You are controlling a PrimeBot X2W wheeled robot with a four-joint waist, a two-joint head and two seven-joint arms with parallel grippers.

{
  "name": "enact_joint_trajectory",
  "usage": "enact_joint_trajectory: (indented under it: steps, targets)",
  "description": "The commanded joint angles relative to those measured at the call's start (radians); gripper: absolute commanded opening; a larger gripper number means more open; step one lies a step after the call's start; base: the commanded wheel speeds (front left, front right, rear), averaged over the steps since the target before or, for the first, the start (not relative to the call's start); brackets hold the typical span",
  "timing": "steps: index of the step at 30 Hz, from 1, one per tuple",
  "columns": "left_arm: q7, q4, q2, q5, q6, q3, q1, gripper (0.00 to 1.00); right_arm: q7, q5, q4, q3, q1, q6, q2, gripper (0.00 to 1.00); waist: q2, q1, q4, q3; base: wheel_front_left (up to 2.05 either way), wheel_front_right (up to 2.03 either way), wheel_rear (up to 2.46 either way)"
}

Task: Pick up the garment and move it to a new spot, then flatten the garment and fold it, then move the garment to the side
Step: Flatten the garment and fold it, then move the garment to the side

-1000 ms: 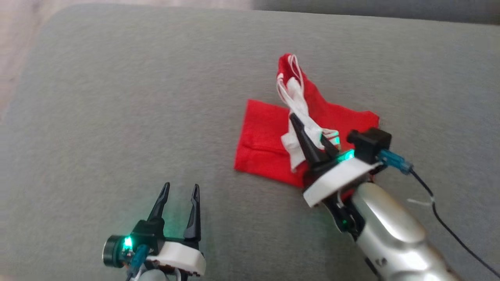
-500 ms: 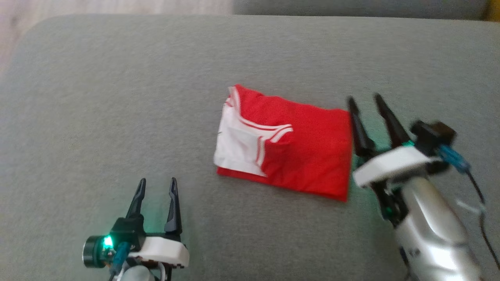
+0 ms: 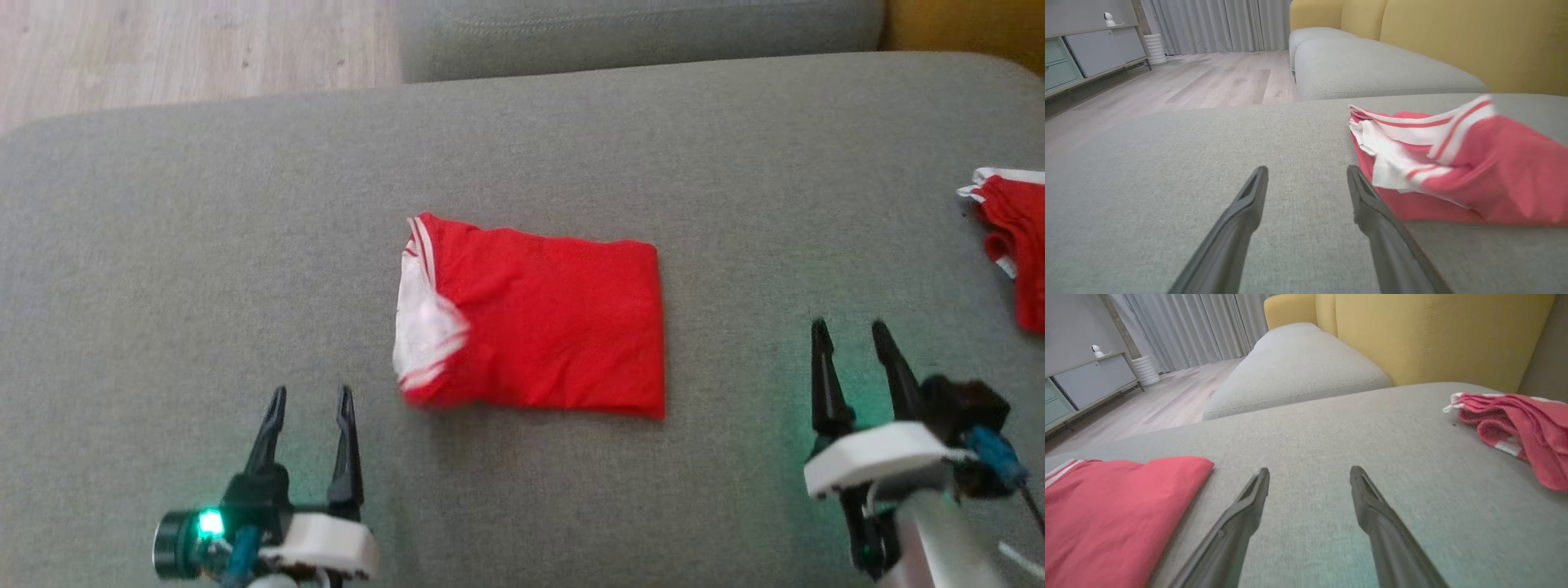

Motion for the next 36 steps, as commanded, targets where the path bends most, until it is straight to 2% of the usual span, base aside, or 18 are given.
enact_joint_trajectory:
  steps: [1, 13, 20, 24, 30, 31, 32, 36]
  targets:
    - [-0.008, -0.030, 0.002, 0.009, 0.006, 0.041, -0.006, 1.00, -0.011, -0.009, -0.029, 0.022, -0.008, -0.001, 0.004, 1.00, 0.0000, 0.0001, -0.004, -0.005, 0.00, 0.00, 0.00]
    - [-0.008, -0.028, 0.002, 0.014, 0.002, 0.035, 0.006, 1.00, -0.011, 0.019, -0.024, 0.060, -0.009, -0.001, 0.006, 1.00, 0.0000, 0.0001, 0.015, 0.000, 0.00, 0.00, 0.00]
    - [-0.008, -0.028, 0.002, -0.003, 0.003, 0.008, -0.011, 1.00, -0.011, 0.063, 0.023, 0.212, -0.113, -0.001, 0.006, 1.00, 0.0000, 0.0001, 0.054, 0.033, 0.00, 0.00, 0.00]
    - [-0.008, -0.021, 0.002, -0.010, 0.001, -0.016, -0.019, 1.00, 0.005, 0.101, 0.151, 0.299, -0.189, -0.001, 0.006, 1.00, 0.0000, 0.0001, 0.089, 0.042, 0.00, 0.00, 0.00]
    - [-0.008, -0.006, 0.002, -0.019, 0.000, -0.040, -0.015, 1.00, 0.105, 0.105, 0.386, 0.343, -0.261, -0.001, 0.006, 1.00, 0.0000, 0.0001, 0.127, 0.048, 0.00, 0.00, 0.00]
    - [-0.008, -0.004, 0.002, -0.019, 0.000, -0.041, -0.013, 1.00, 0.114, 0.108, 0.411, 0.352, -0.267, -0.001, 0.006, 0.67, 0.0000, 0.0001, 0.128, 0.049, 0.00, 0.00, 0.00]
    - [-0.008, -0.003, 0.002, -0.019, 0.000, -0.041, -0.012, 1.00, 0.114, 0.115, 0.426, 0.361, -0.272, -0.001, 0.006, 0.00, 0.0000, 0.0001, 0.128, 0.050, 0.00, 0.00, 0.00]
    - [-0.008, 0.001, 0.002, -0.015, -0.002, -0.027, -0.001, 1.00, 0.076, 0.130, 0.472, 0.385, -0.287, -0.001, 0.006, 0.00, 0.0000, 0.0001, 0.092, 0.042, 0.00, 0.00, 0.00]
